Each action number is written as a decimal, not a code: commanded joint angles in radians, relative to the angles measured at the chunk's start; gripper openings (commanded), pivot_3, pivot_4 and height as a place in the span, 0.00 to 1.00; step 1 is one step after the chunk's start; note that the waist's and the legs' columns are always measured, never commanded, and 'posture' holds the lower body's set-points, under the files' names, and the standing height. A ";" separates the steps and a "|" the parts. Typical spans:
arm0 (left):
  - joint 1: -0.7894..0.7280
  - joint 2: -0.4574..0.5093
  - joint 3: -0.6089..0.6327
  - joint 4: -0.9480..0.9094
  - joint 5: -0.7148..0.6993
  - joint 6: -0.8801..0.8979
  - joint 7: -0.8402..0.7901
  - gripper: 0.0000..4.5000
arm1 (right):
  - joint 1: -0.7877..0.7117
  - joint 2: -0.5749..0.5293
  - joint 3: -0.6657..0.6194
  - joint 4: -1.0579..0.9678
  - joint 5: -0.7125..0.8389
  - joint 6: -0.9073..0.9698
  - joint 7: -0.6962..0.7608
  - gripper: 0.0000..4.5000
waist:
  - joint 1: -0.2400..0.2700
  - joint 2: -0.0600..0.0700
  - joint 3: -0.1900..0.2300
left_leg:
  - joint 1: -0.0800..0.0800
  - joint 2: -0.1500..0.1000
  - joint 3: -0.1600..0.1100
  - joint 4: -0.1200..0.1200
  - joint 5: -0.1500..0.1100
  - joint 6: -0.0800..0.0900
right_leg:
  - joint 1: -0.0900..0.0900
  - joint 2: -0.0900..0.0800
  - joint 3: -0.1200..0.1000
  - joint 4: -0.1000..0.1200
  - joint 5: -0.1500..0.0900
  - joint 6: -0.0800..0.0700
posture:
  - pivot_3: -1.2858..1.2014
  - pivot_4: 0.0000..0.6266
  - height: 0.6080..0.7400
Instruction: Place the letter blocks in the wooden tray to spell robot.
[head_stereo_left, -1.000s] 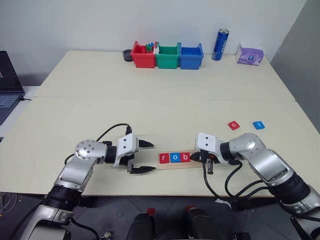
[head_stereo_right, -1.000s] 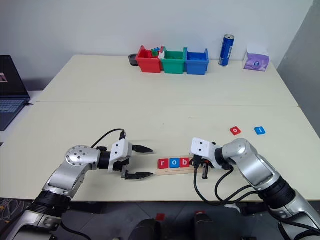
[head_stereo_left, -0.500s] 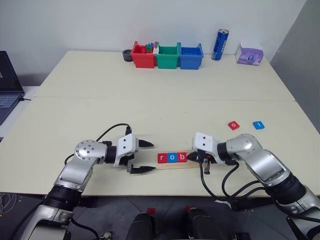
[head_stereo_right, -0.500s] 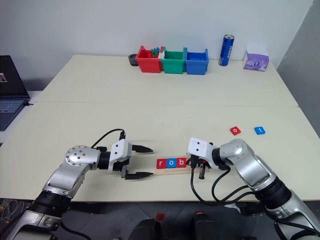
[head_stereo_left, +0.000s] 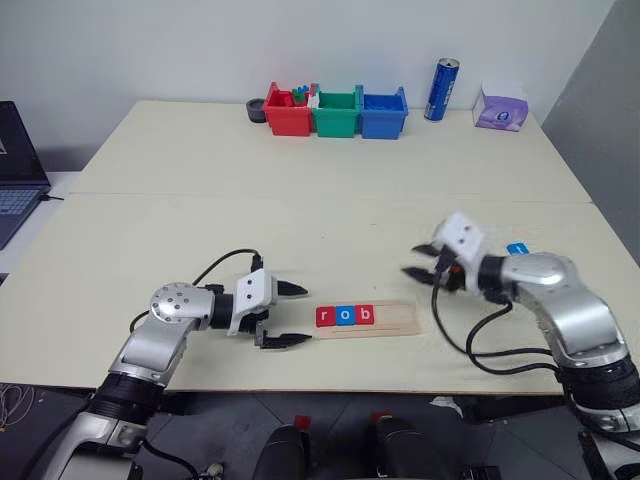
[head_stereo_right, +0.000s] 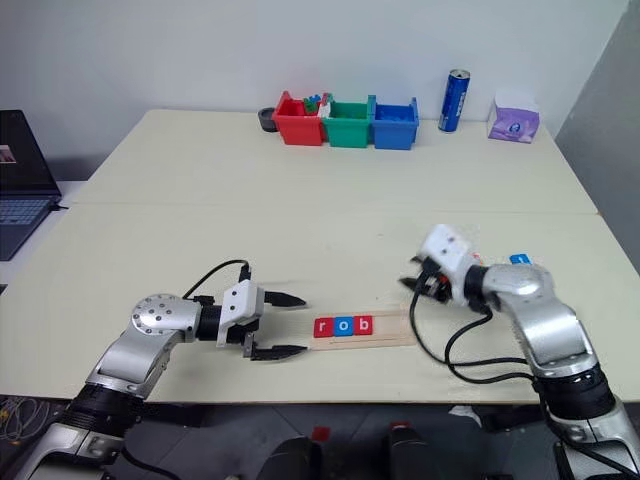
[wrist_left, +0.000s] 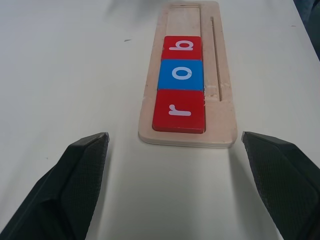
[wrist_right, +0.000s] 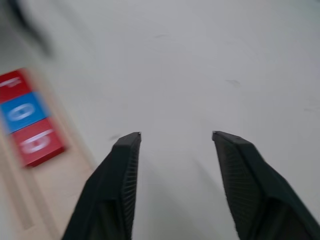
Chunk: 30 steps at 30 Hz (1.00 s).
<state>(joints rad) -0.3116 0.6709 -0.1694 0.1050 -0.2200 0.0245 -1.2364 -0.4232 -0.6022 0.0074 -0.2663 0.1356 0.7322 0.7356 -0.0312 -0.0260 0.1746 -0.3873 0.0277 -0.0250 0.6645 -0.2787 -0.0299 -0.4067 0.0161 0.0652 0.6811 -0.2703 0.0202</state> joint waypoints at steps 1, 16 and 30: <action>0.000 -0.002 0.016 -0.057 -0.022 0.018 0.005 1.00 | 0.001 0.030 -0.098 0.075 -0.016 -0.043 -0.125 0.84 | 0.000 0.000 0.000 | 0.000 0.000 0.000 0.000 0.000 0.000 | 0.000 0.000 0.000 0.000 0.000 0.000 | 0.52 0.24 1.00; 0.008 0.014 0.018 -0.090 -0.030 0.051 -0.015 1.00 | -0.140 0.057 -0.087 0.689 -0.030 -0.261 -0.143 0.90 | -0.003 0.000 0.000 | 0.001 0.000 0.003 -0.001 0.000 0.000 | 0.000 0.000 0.003 0.000 0.000 0.000 | 0.52 0.24 1.00; 0.032 0.017 0.026 -0.086 -0.033 0.038 -0.015 1.00 | 0.021 0.057 -0.115 0.403 -0.002 -0.068 -0.207 0.32 | 0.005 0.000 -0.001 | 0.002 0.000 0.001 0.000 0.000 0.000 | 0.002 0.000 0.003 0.000 0.000 0.000 | 0.52 0.24 1.00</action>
<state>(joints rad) -0.2808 0.6791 -0.1667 0.0379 -0.2361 0.0789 -1.2481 -0.4481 -0.5354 -0.0998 0.2135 0.1224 0.6056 0.5394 -0.0262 -0.0263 0.1734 -0.3857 0.0275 -0.0240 0.6642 -0.2787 -0.0298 -0.4053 0.0161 0.0680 0.6812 -0.2701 0.0203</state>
